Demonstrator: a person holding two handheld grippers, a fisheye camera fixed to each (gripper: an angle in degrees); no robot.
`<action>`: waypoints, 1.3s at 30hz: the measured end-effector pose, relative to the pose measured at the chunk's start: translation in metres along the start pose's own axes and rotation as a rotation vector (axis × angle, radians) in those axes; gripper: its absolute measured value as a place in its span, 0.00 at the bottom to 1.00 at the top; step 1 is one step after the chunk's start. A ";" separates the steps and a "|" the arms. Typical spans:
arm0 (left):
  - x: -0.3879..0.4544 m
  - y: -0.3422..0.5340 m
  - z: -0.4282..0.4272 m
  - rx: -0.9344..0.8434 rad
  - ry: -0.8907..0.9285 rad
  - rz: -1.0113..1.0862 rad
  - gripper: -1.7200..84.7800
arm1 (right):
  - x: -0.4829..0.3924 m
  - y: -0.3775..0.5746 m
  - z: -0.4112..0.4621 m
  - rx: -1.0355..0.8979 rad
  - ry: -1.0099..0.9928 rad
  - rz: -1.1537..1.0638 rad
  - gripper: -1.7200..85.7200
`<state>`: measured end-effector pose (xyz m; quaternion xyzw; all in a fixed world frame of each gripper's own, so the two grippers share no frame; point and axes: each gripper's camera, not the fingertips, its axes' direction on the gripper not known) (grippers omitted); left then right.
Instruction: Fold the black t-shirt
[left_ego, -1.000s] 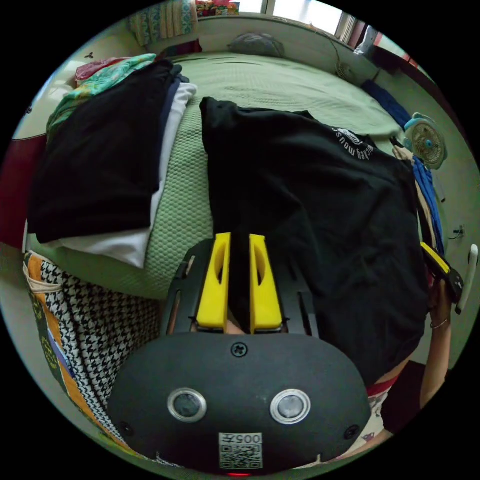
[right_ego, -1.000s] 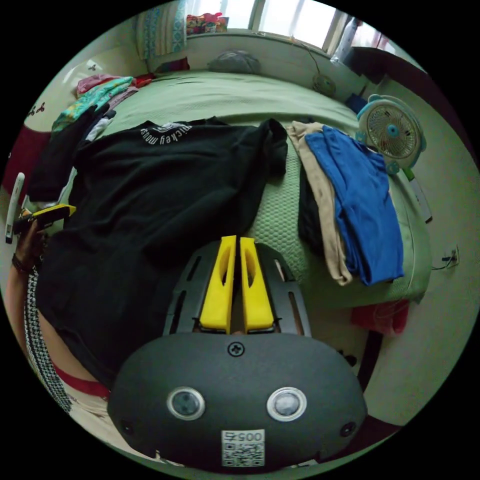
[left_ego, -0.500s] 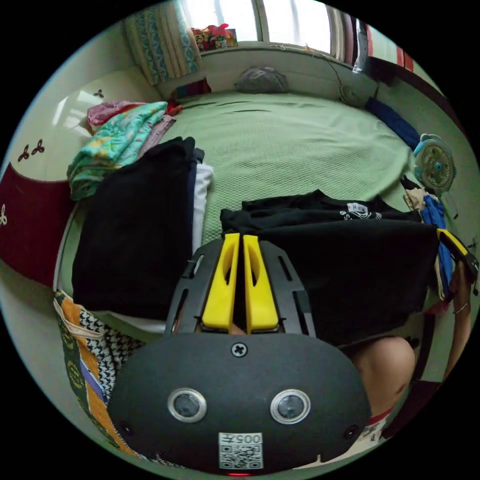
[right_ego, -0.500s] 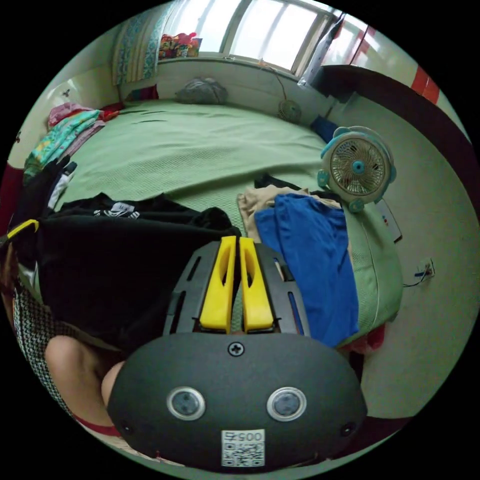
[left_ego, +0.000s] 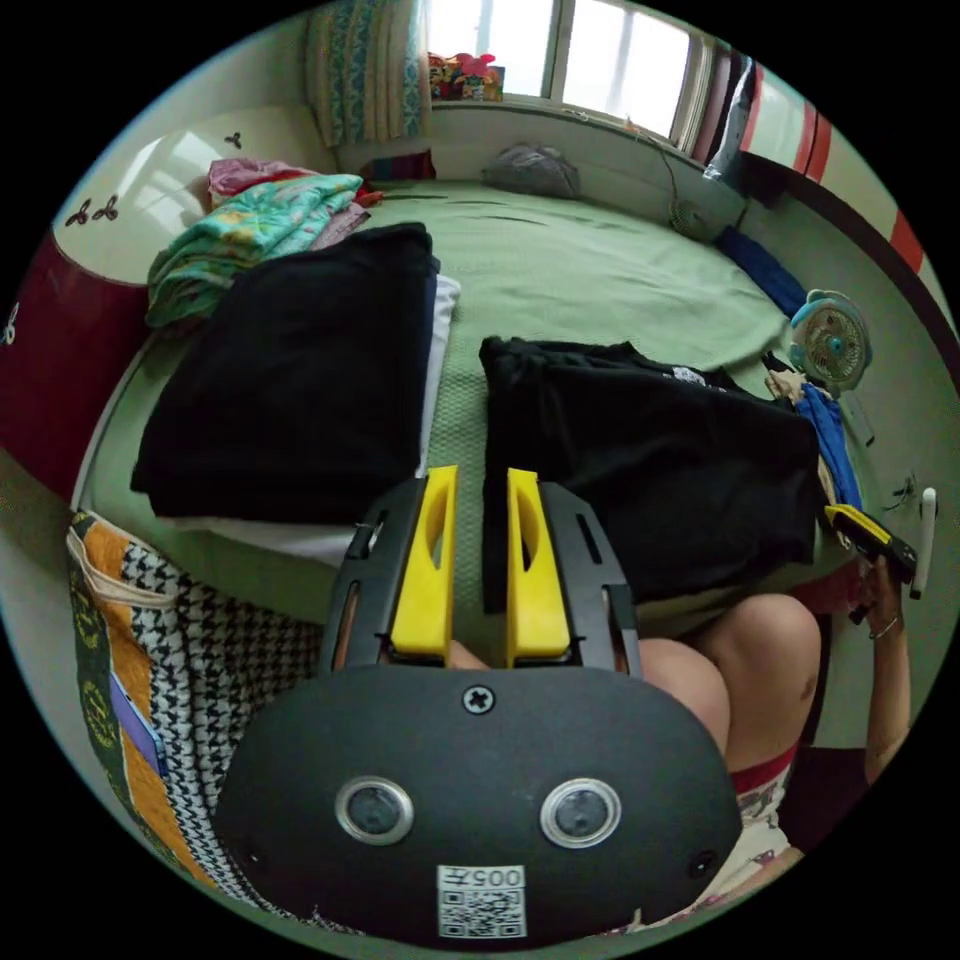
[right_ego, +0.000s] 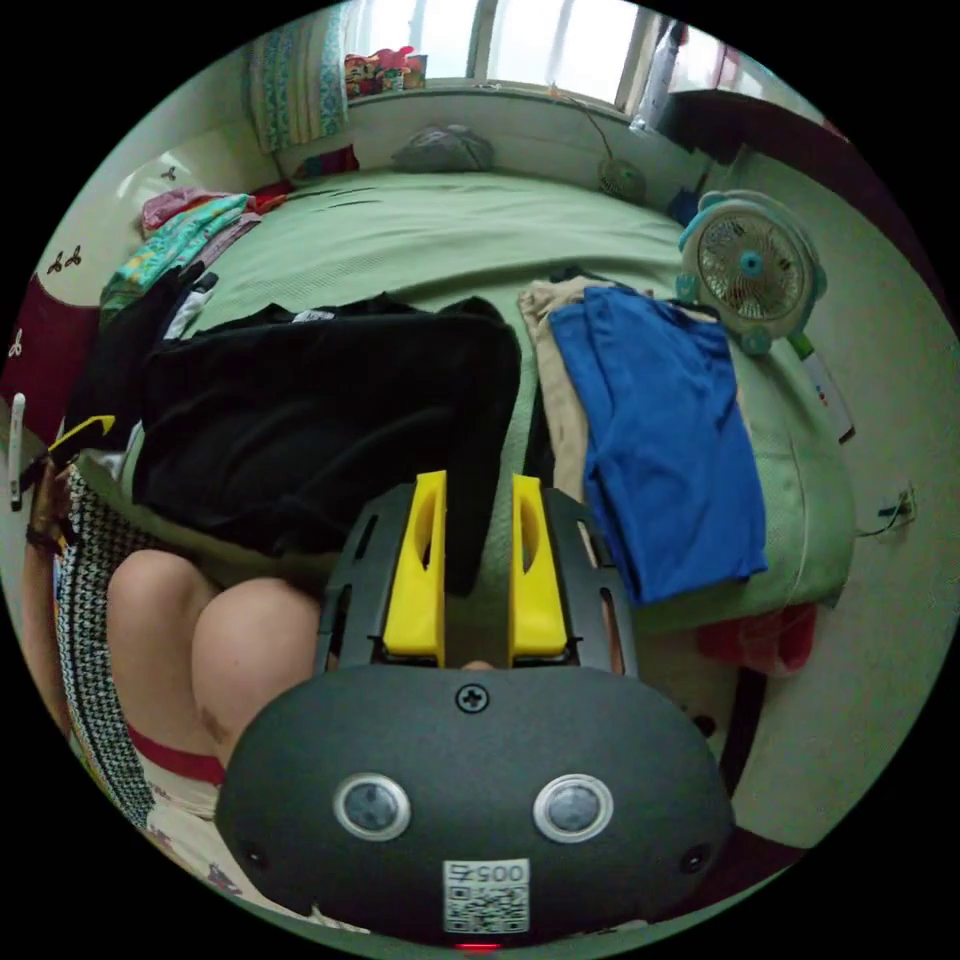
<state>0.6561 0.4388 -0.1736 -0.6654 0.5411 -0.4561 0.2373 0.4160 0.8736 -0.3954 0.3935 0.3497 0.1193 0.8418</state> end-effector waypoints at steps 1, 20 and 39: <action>0.000 0.005 0.000 -0.014 0.009 0.000 0.12 | -0.001 0.010 0.003 -0.014 0.004 0.014 0.12; -0.012 0.116 -0.044 -0.068 0.035 0.007 0.15 | 0.003 0.087 -0.022 -0.009 0.132 0.120 0.00; -0.017 0.202 -0.129 -0.161 0.010 0.011 0.05 | 0.013 0.153 -0.066 -0.063 0.093 0.080 0.00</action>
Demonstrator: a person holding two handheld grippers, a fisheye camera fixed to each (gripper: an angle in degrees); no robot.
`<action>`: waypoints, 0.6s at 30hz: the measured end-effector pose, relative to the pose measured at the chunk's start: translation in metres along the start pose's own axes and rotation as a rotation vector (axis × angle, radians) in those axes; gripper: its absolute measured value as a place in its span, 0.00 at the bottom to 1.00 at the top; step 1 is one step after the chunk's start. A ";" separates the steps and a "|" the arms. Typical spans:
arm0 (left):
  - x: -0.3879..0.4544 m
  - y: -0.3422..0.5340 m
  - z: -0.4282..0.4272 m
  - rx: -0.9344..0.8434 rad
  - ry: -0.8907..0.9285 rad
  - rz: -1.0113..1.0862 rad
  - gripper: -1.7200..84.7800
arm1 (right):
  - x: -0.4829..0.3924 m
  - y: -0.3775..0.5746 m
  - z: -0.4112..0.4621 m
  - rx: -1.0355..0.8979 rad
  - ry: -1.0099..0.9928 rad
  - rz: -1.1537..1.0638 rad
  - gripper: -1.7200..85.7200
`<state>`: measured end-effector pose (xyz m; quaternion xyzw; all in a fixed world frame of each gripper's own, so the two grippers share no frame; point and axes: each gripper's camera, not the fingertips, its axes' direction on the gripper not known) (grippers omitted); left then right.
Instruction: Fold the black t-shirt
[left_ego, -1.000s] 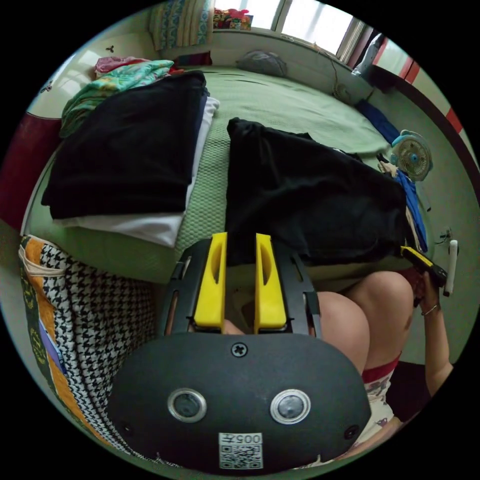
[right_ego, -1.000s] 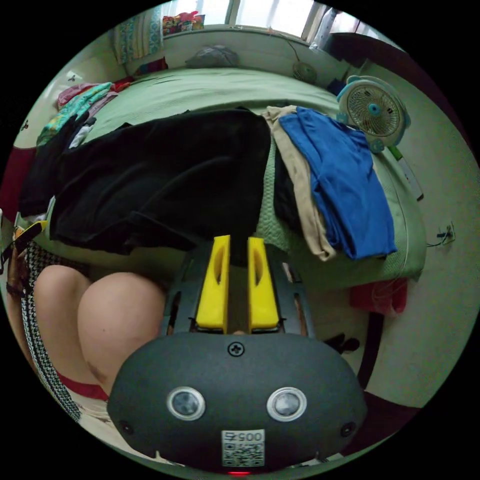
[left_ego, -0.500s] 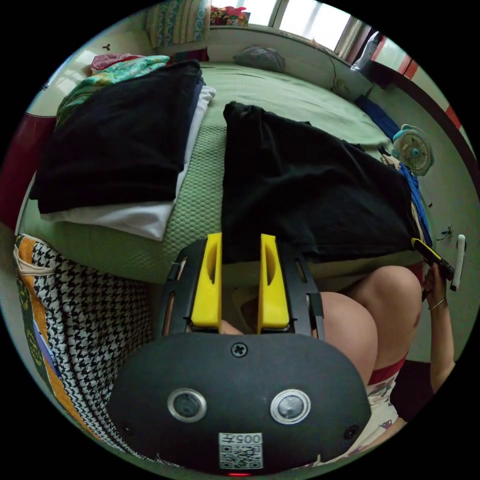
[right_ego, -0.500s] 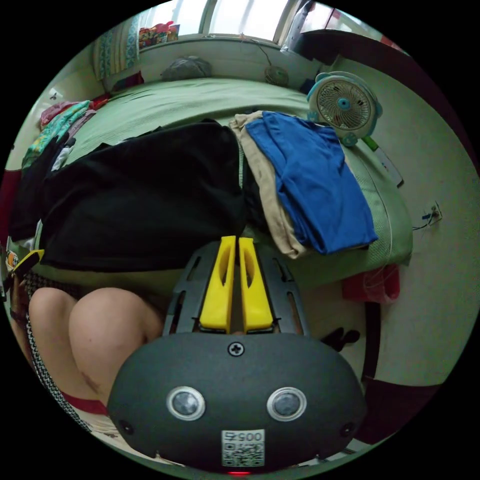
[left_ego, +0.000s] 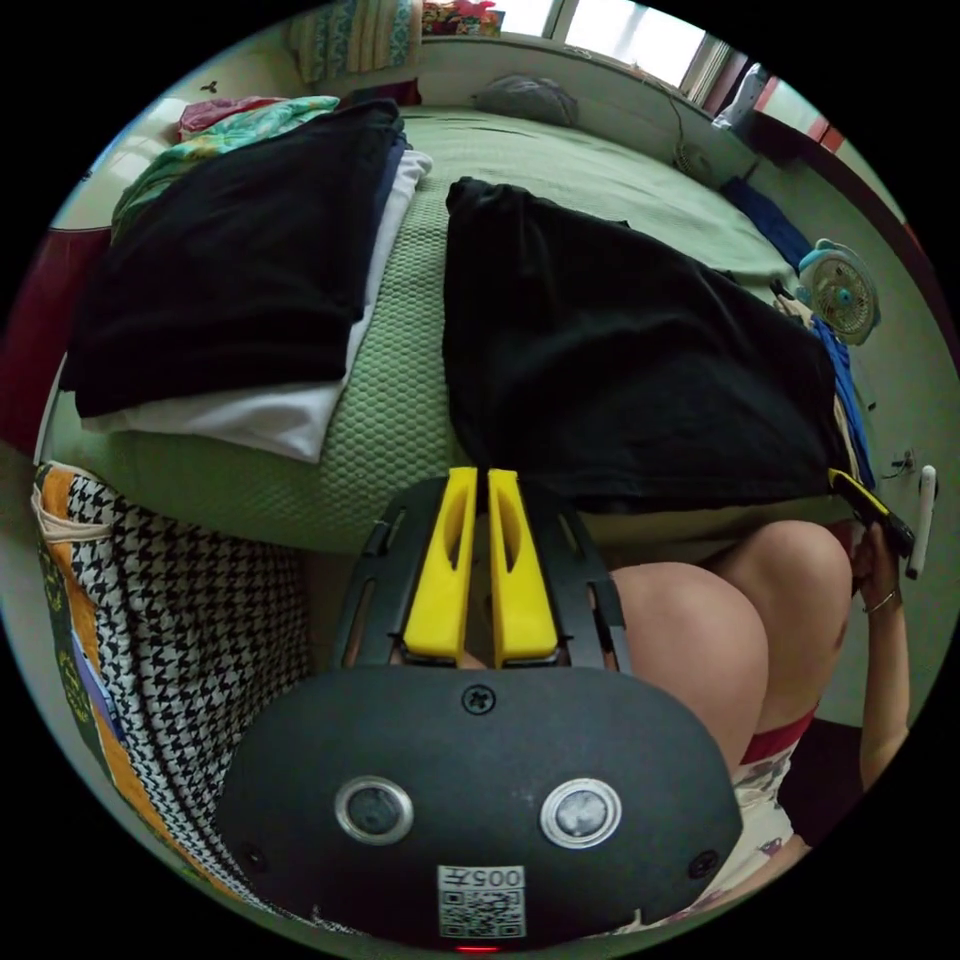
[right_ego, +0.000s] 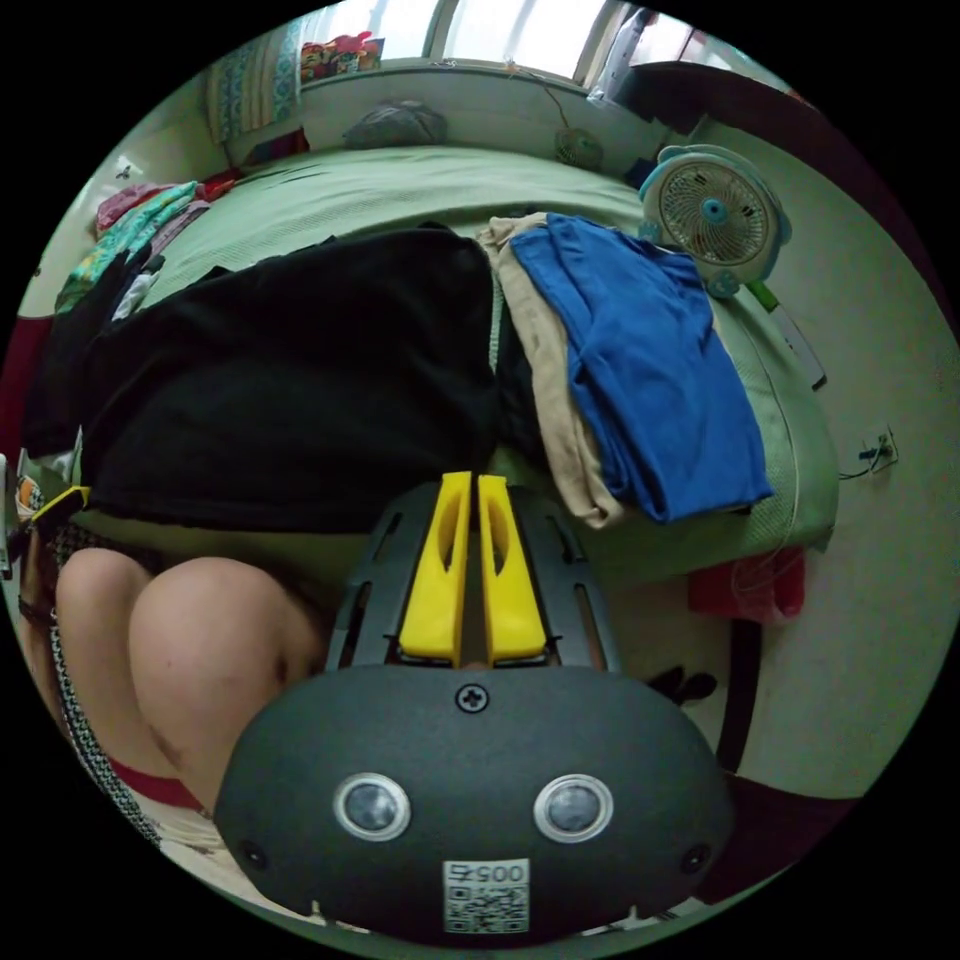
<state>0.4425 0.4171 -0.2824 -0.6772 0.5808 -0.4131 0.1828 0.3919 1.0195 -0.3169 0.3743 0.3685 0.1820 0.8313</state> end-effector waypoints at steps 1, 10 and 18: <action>0.000 0.004 -0.004 -0.001 0.000 -0.001 0.05 | 0.004 0.006 -0.008 -0.004 -0.016 0.008 0.00; 0.002 0.078 -0.128 0.125 0.029 0.052 0.03 | 0.018 0.065 -0.108 0.060 0.066 -0.011 0.00; -0.001 0.163 -0.240 0.237 0.074 0.078 0.03 | 0.048 0.138 -0.197 0.143 -0.025 0.040 0.00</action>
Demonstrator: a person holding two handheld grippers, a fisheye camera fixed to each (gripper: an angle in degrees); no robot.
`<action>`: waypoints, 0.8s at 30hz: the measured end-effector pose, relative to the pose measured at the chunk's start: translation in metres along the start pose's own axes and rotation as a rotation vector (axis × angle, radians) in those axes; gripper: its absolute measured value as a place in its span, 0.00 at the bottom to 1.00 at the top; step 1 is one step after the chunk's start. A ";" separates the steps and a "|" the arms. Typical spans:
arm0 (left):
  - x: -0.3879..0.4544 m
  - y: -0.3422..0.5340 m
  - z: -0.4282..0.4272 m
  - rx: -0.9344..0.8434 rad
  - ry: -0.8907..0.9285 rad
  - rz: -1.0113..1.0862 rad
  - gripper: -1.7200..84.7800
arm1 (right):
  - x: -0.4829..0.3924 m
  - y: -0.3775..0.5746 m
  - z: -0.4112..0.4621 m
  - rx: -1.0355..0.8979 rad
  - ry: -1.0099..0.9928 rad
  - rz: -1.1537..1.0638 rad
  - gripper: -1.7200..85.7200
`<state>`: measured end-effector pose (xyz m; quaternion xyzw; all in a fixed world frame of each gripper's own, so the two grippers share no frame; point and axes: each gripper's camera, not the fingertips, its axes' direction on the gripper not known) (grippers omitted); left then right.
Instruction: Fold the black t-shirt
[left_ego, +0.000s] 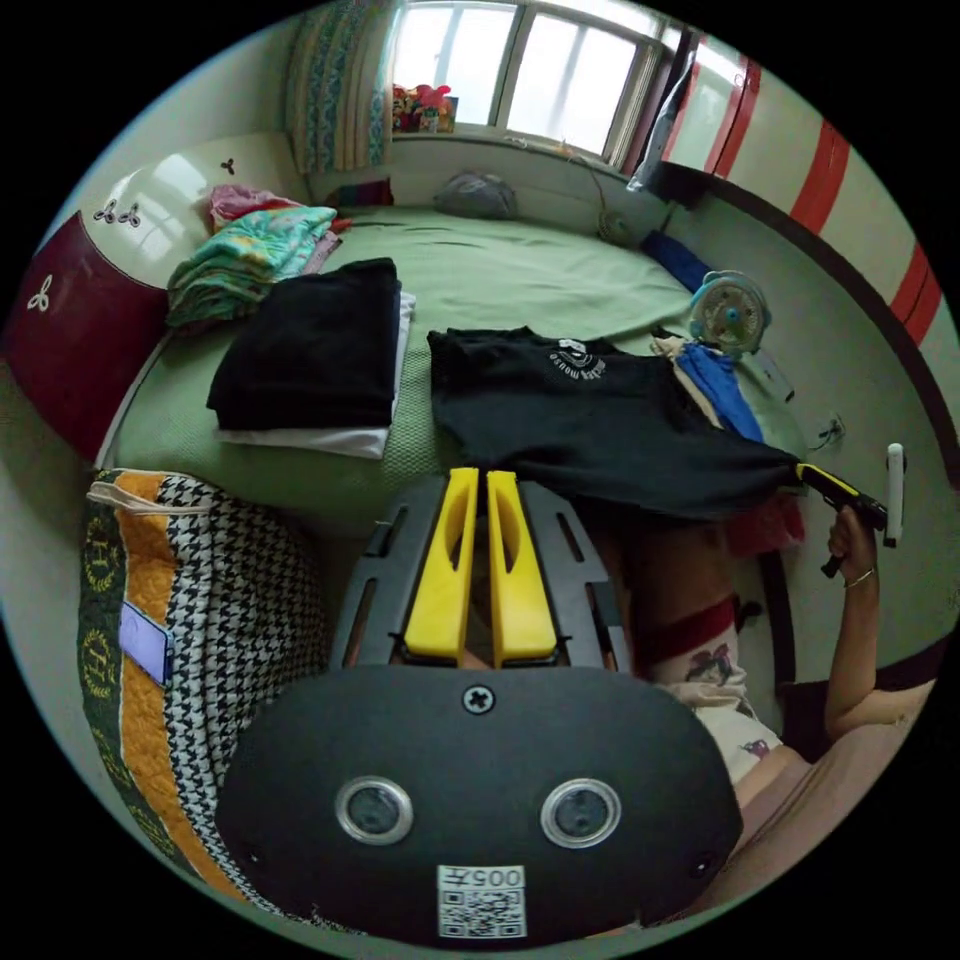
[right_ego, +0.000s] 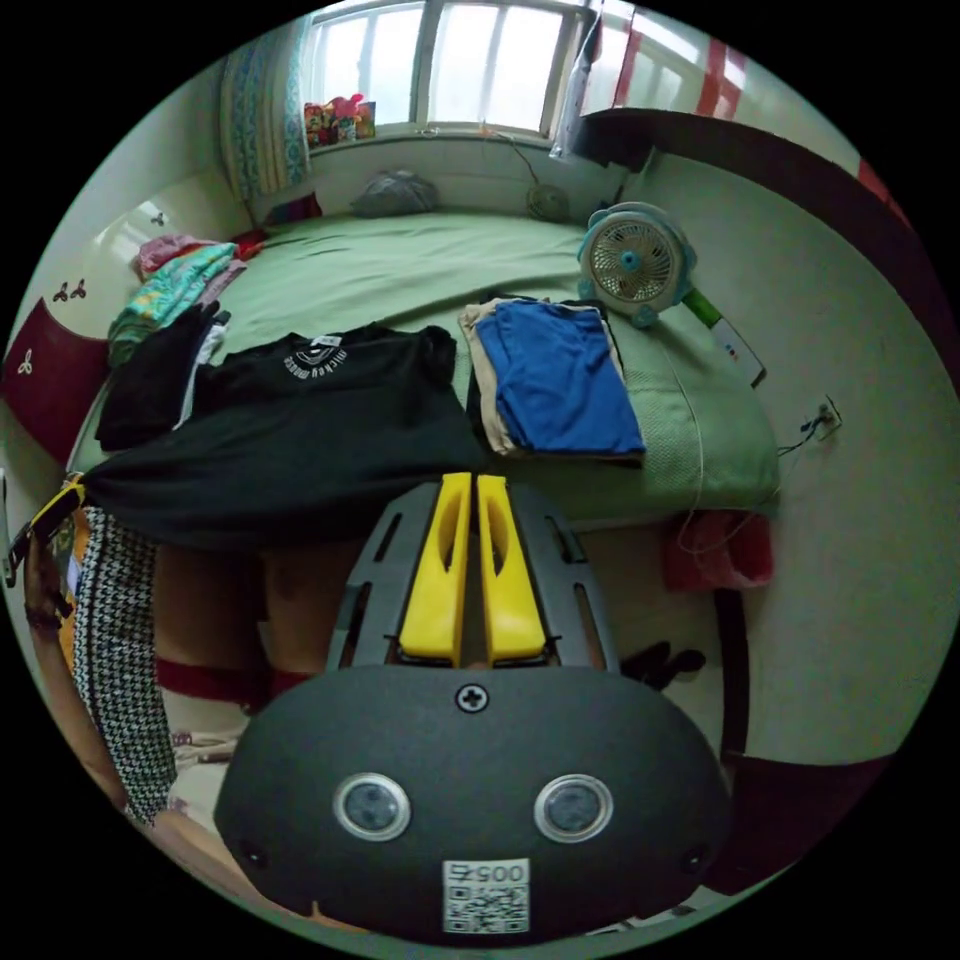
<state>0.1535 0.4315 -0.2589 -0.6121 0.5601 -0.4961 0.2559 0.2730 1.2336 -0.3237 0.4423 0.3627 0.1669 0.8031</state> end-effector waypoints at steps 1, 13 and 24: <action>0.001 0.004 -0.007 0.005 0.000 0.003 0.03 | 0.004 0.010 -0.012 0.010 -0.005 0.004 0.00; 0.007 0.062 -0.109 0.072 0.013 0.023 0.03 | 0.027 0.085 -0.099 0.022 -0.046 0.034 0.00; 0.002 0.043 -0.114 0.086 0.040 -0.007 0.03 | 0.038 0.078 -0.113 0.028 -0.086 0.068 0.00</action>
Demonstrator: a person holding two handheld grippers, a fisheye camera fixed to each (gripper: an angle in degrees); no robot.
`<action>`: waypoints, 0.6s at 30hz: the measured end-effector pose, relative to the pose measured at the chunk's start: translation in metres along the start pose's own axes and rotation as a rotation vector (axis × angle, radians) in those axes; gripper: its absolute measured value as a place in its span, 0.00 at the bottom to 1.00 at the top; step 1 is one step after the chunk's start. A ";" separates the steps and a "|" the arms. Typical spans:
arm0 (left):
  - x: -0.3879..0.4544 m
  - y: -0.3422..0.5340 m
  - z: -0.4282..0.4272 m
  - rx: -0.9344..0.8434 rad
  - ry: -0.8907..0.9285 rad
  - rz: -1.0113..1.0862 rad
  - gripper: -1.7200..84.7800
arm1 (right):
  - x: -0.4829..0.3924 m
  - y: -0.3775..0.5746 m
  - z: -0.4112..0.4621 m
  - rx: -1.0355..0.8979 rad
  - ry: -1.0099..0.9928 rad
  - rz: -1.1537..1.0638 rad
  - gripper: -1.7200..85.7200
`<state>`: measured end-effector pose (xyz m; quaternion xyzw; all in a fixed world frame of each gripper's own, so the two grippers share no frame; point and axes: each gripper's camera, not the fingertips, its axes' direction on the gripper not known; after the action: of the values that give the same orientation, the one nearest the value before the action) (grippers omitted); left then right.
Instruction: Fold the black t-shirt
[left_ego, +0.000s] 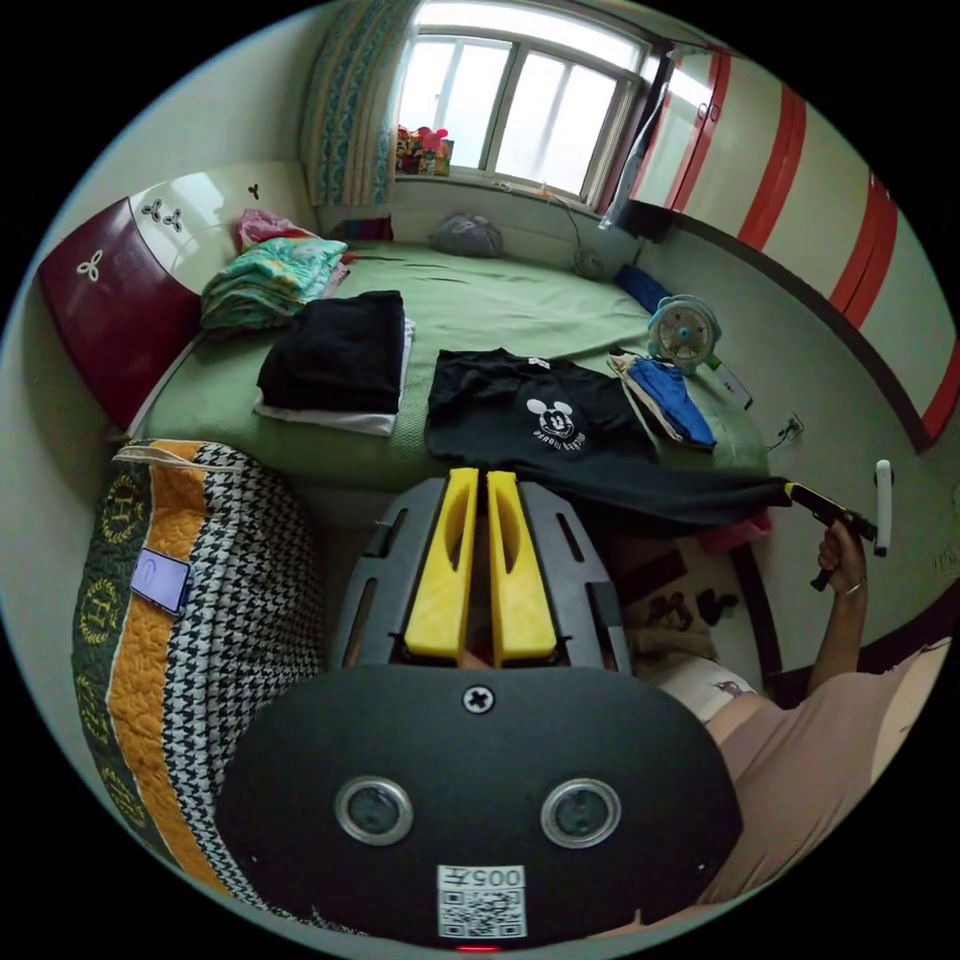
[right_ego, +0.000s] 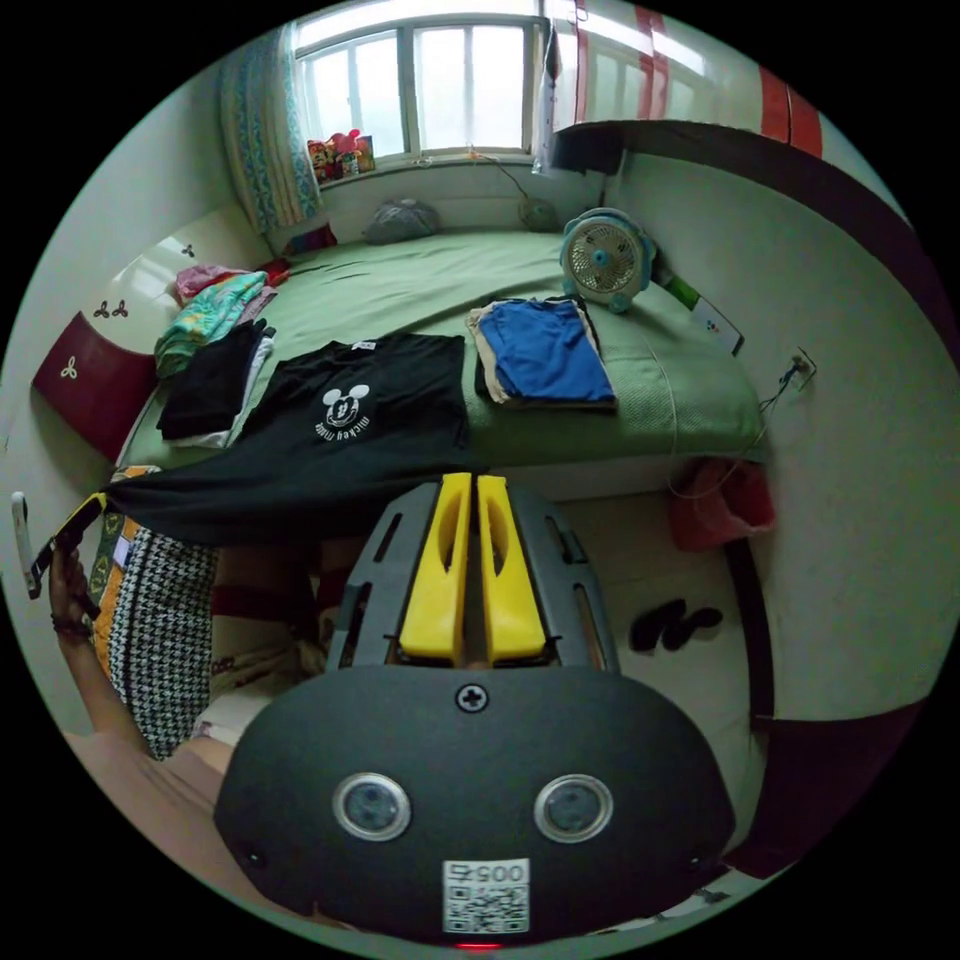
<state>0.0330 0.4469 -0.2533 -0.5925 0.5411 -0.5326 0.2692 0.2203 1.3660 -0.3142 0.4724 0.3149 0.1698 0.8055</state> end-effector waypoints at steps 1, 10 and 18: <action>0.000 -0.003 0.002 0.000 0.001 -0.002 0.03 | 0.001 -0.004 0.002 0.000 -0.007 0.007 0.00; -0.008 -0.078 0.049 0.008 -0.020 -0.008 0.03 | -0.002 -0.067 0.029 -0.004 -0.009 -0.004 0.00; -0.022 -0.214 0.165 -0.081 -0.088 0.028 0.03 | -0.020 -0.175 0.093 -0.013 0.028 -0.067 0.00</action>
<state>0.2643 0.4825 -0.1166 -0.6181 0.5582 -0.4799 0.2757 0.2632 1.2067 -0.4263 0.4537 0.3406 0.1512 0.8095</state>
